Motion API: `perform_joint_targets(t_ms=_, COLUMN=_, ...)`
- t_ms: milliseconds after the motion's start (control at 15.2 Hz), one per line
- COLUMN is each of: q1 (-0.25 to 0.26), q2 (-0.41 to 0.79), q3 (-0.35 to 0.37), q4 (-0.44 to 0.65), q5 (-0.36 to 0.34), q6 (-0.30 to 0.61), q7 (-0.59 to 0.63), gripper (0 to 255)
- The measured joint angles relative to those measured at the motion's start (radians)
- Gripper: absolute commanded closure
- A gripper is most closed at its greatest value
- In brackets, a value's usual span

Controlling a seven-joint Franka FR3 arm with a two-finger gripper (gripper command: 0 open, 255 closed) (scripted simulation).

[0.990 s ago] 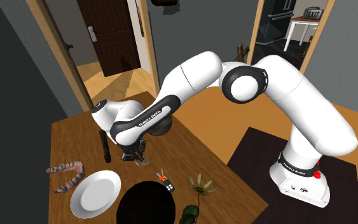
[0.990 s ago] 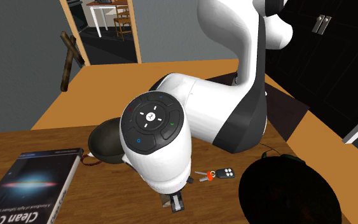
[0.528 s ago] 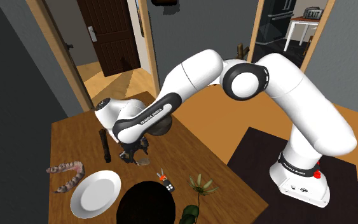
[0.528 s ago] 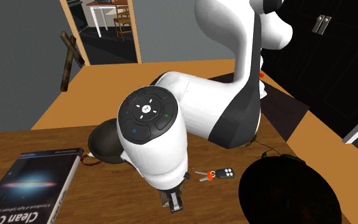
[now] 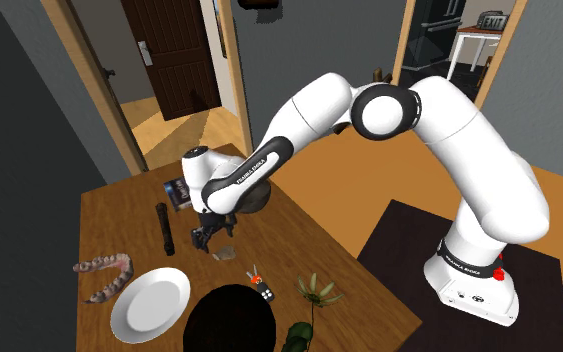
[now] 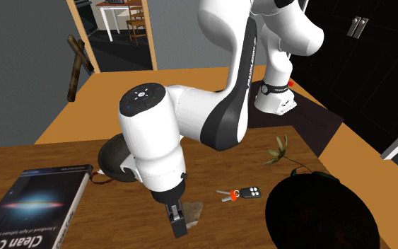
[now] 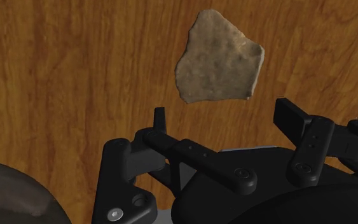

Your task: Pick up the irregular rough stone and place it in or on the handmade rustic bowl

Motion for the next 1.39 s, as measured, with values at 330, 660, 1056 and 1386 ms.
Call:
perform_joint_targets(t_ms=330, q1=0.009, q2=0.030, q3=-0.007, q4=0.005, q5=-0.007, q6=0.027, q7=0.005, gripper=0)
perform_joint_targets(t_ms=660, q1=0.009, q2=0.033, q3=-0.007, q4=0.007, q5=-0.008, q6=0.028, q7=0.004, gripper=255)
perform_joint_targets(t_ms=1056, q1=0.009, q2=0.033, q3=-0.007, q4=0.007, q5=-0.008, q6=0.028, q7=0.004, gripper=255)
perform_joint_targets(t_ms=1386, q1=0.009, q2=0.030, q3=-0.006, q4=0.009, q5=-0.007, q6=0.023, q7=0.004, gripper=255)
